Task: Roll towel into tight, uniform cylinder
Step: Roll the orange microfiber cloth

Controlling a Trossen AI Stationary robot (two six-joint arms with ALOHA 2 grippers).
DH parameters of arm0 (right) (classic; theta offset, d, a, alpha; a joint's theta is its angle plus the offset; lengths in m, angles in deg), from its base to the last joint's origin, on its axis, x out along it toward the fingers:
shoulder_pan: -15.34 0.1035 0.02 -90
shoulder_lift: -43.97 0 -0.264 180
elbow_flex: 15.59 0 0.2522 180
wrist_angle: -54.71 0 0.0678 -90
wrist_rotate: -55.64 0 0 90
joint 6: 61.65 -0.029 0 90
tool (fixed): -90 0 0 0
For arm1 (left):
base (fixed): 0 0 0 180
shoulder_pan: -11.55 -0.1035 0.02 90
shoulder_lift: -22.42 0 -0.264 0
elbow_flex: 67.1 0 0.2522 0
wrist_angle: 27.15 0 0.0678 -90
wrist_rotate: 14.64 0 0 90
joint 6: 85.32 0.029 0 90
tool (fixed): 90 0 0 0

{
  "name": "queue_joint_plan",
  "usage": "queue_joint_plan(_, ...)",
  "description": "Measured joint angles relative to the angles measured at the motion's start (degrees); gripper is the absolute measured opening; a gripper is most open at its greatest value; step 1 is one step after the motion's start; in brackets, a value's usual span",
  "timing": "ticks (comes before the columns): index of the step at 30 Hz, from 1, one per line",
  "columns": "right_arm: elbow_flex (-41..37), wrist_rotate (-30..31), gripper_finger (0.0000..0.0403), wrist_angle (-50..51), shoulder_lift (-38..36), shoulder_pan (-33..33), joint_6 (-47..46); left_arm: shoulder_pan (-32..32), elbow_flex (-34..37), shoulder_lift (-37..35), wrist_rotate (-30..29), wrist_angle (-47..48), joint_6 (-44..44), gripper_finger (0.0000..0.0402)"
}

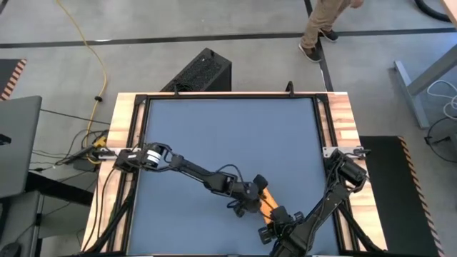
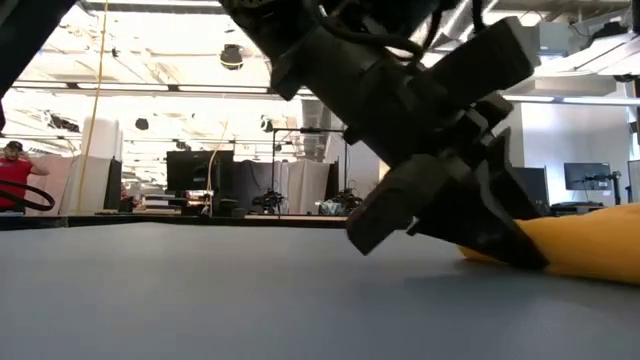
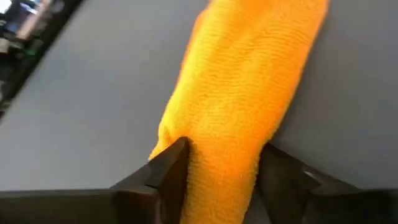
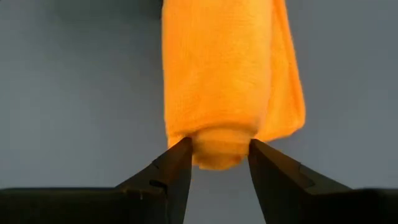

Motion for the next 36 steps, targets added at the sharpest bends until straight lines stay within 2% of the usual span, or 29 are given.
queue_joint_plan(5,0.23,-0.16,0.0185,0.23,-0.02,0.21,0.35,-0.2,-4.88,3.93,2.44,5.53,-1.52,0.009)
queue_joint_plan(10,2.01,-2.18,0.0185,3.71,-0.07,0.78,0.04,0.27,-7.09,4.83,1.22,9.25,-3.99,0.0019)
queue_joint_plan(15,7.48,-1.98,0.0185,11.5,-0.19,2.64,-0.12,-0.57,-7.01,2.93,3.04,13.26,-5.53,0.0009)
queue_joint_plan(18,10.93,-0.58,0.0185,15.79,-0.24,3.55,-0.11,-2.04,-6.88,1.03,8.07,18.03,-8.75,0.0005)
queue_joint_plan(23,14.31,10.75,0.0185,17.33,-0.33,5.25,3.03,-4.67,-6.7,-2.07,17.07,27.7,-13.93,0.0003)
queue_joint_plan(26,14.46,18.8,0.0185,14.79,-0.17,5.59,11.76,-5.85,-6.68,-2.7,21.97,31.35,-16.48,0.0003)
queue_joint_plan(29,14.5,23.98,0.0185,10.06,0.83,4.4,28.06,-6.35,-6.71,-2.8,23.64,33.47,-17.51,0.0005)
queue_joint_plan(32,14.45,25.35,0.0185,5.73,2.55,1.92,44.11,-6.43,-6.77,-2.55,23.82,33.99,-17.62,0.0008)
queue_joint_plan(36,14.46,24.12,0.0188,4.3,5.66,-1.91,56.86,-6.43,-6.77,-2.55,23.91,33.96,-17.63,0.0009)
